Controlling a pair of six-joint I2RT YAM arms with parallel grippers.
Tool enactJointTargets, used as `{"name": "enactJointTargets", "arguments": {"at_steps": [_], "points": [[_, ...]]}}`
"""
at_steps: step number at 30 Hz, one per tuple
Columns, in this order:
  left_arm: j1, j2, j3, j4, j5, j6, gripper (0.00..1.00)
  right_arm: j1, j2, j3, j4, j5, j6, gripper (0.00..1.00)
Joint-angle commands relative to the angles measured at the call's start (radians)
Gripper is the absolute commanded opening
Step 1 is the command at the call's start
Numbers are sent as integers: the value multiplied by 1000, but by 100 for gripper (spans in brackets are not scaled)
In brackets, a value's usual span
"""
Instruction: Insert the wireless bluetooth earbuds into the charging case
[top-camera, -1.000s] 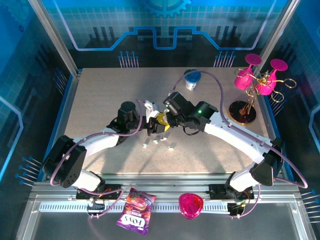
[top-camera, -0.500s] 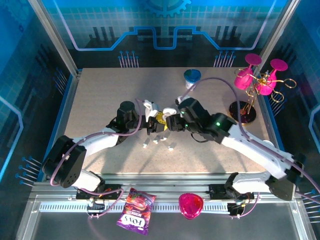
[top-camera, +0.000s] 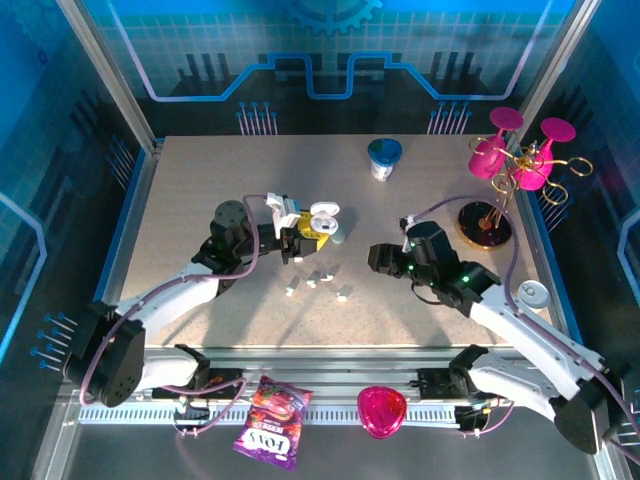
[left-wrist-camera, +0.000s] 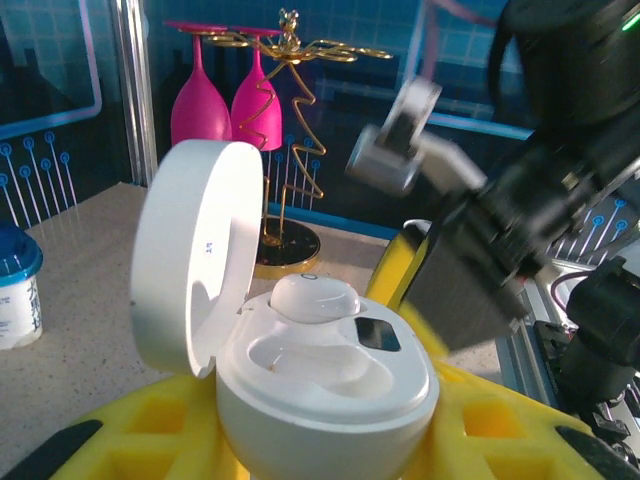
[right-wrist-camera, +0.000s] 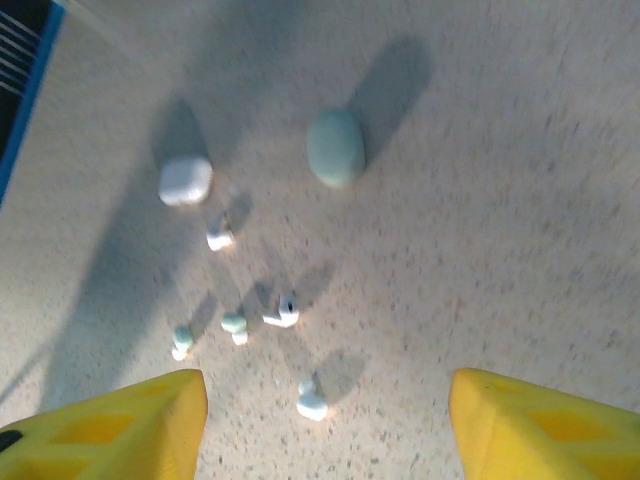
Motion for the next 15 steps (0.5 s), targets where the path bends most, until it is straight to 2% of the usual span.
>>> {"name": "enactJointTargets", "arguments": {"at_steps": [1, 6, 15], "points": [[3, -63, 26, -78, -5, 36, 32, 1, 85, -24, 57, -126, 92, 65], [3, -114, 42, -119, -5, 50, 32, 79, 254, -58, 188, -226, 152, 65], [2, -156, 47, -187, 2, 79, 32, 199, 463, -29, 272, -230, 205, 63]]}}
